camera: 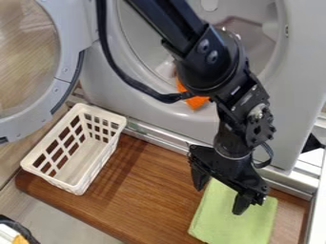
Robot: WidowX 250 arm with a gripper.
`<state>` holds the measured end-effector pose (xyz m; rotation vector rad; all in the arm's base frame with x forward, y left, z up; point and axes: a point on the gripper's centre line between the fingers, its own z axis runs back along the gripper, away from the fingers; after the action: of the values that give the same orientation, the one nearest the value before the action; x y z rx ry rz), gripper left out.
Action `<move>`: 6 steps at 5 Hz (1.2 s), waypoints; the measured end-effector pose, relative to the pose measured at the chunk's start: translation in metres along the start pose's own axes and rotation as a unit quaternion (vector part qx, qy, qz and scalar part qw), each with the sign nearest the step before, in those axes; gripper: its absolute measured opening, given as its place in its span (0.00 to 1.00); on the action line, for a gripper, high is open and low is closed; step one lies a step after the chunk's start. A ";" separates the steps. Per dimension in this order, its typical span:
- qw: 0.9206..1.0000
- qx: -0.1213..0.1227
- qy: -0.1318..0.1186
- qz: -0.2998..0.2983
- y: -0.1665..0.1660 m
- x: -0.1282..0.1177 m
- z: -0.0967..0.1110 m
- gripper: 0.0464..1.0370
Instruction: Take the orange cloth out of the washing machine and put it inside the white basket
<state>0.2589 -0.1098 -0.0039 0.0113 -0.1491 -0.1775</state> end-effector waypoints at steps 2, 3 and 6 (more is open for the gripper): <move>0.999 -0.024 -0.008 0.031 0.024 0.001 0.003 0.96; 0.997 -0.029 -0.046 0.054 0.045 0.008 0.022 0.96; 0.979 0.010 -0.203 -0.031 0.098 0.069 0.055 0.96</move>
<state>0.3348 -0.0253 0.0631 0.0005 -0.5592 -0.2399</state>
